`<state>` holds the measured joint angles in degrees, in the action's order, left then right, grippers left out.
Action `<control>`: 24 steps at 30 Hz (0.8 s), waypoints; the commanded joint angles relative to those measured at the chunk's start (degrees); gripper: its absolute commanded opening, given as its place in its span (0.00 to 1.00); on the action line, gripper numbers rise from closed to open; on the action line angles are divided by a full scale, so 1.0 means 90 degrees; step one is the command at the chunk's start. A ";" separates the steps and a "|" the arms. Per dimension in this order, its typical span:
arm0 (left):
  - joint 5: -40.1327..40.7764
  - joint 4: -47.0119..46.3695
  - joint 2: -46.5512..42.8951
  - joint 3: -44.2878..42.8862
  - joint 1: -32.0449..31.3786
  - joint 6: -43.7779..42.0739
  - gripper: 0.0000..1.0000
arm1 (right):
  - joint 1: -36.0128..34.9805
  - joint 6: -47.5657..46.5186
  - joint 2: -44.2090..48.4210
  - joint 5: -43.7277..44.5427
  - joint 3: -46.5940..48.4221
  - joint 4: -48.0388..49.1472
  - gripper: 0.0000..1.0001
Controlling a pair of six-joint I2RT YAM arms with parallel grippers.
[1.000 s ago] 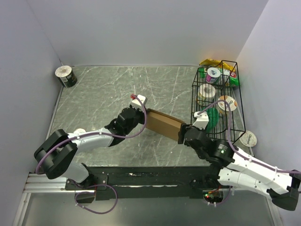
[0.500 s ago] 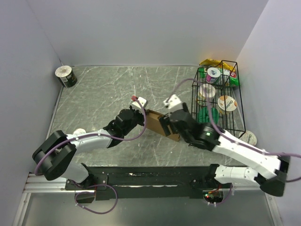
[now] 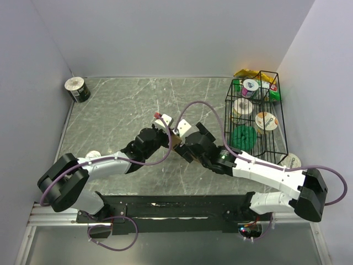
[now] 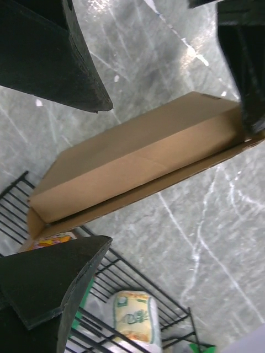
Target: Fold the paper box
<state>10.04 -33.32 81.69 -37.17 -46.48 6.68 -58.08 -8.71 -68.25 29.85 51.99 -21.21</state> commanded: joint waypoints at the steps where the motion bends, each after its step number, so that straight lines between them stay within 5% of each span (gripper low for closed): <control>1: -0.0266 0.1349 0.0191 0.0311 -0.0002 -0.0058 0.01 | 0.0028 -0.0341 -0.0287 0.0052 -0.0131 0.0521 0.99; 7: -0.0266 0.1339 0.0181 0.0321 -0.0002 -0.0049 0.01 | 0.0009 -0.0136 -0.0619 0.0638 -0.0376 0.0648 0.92; 19: -0.0383 0.1339 0.0152 0.0311 -0.0002 0.0039 0.01 | -0.0362 0.0469 -0.1176 0.2200 -0.0591 0.0746 0.61; 24: -0.0422 0.1417 0.0074 0.0263 -0.0002 0.0137 0.04 | -0.0567 0.0870 -0.1401 0.2563 -0.0542 0.0414 0.57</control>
<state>9.19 -33.17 81.49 -37.08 -46.24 6.83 -62.43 -6.63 -78.17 49.80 48.40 -12.93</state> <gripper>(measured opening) 0.038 0.581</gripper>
